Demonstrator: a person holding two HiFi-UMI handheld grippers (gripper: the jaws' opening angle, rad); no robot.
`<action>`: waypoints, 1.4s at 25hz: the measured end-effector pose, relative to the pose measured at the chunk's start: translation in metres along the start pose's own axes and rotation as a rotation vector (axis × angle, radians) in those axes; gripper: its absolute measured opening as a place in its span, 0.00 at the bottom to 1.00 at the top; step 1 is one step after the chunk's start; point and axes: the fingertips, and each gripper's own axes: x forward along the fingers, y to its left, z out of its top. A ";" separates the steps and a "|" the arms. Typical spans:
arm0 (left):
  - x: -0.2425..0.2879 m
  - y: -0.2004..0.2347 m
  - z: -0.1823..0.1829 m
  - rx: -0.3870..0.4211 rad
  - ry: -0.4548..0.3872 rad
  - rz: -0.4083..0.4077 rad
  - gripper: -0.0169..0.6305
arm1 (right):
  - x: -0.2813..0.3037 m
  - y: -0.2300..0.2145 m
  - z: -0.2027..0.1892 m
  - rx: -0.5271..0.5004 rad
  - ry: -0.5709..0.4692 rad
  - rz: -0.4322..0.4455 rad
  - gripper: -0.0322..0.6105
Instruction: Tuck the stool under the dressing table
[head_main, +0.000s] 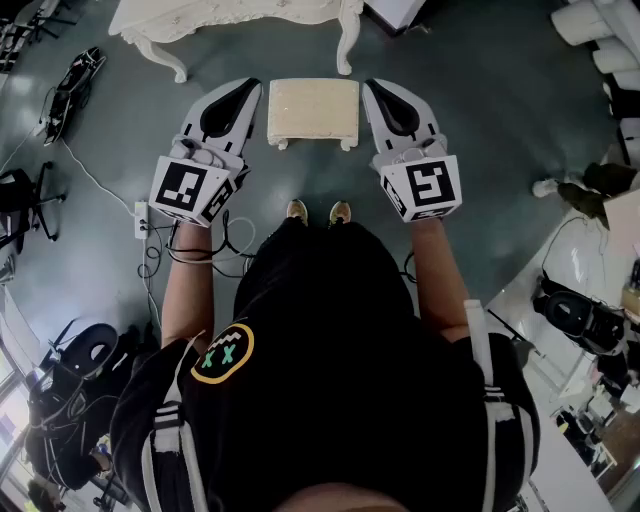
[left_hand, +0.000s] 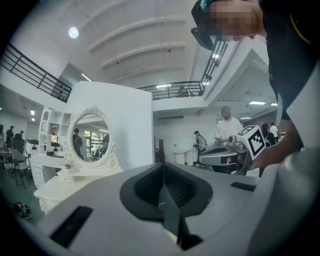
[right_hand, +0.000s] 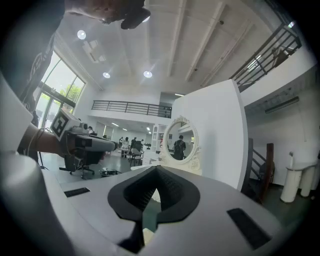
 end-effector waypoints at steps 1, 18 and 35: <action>0.002 0.002 -0.001 -0.001 0.000 0.001 0.07 | 0.002 -0.002 0.000 -0.001 -0.001 0.000 0.08; 0.011 0.017 -0.008 0.006 0.008 0.026 0.07 | 0.020 -0.005 -0.004 0.006 -0.003 0.016 0.08; 0.009 0.027 -0.011 0.035 0.014 0.045 0.56 | 0.023 -0.002 -0.007 0.050 0.001 0.054 0.56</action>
